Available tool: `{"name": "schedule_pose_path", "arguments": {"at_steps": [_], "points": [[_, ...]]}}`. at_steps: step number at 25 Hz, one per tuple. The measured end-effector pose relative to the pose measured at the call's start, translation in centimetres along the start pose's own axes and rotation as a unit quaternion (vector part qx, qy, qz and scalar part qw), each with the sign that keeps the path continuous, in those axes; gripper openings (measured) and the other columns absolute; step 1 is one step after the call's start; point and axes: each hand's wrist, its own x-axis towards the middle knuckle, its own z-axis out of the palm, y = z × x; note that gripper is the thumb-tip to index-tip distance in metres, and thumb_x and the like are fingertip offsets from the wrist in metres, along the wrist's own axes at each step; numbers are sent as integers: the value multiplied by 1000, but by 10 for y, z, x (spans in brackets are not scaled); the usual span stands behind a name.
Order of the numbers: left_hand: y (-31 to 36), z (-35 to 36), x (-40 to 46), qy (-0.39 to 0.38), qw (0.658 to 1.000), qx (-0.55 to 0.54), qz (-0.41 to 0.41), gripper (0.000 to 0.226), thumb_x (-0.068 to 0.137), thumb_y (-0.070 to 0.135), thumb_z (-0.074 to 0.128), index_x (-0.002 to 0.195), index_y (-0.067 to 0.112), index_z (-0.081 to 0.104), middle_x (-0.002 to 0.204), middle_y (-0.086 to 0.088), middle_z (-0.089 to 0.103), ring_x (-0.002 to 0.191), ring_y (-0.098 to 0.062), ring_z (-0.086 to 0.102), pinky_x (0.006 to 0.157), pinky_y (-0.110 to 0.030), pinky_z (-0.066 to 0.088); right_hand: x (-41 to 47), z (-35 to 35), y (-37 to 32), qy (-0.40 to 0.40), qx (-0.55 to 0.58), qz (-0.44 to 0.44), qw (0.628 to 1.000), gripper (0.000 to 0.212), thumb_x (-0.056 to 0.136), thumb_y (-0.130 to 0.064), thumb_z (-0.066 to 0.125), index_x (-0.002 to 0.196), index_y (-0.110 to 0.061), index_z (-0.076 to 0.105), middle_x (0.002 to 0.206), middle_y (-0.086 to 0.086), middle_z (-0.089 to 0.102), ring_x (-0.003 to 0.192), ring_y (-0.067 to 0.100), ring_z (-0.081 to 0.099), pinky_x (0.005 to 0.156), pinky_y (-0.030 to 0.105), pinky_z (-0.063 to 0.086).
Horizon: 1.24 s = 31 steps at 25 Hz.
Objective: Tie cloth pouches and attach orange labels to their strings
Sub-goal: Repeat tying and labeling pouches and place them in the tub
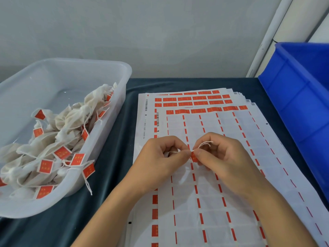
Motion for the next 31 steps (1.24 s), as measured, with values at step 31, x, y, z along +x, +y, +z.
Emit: {"name": "schedule_pose_path", "arguments": {"at_steps": [31], "points": [[-9, -29, -9, 78, 981, 176, 7, 29, 79, 70, 67, 90, 45, 73, 89, 38, 64, 84, 12, 64, 53, -6, 48, 1, 6, 3, 85, 13, -17, 996, 3, 95, -31, 70, 92, -31, 70, 89, -17, 71, 92, 5, 68, 77, 17, 59]]}}
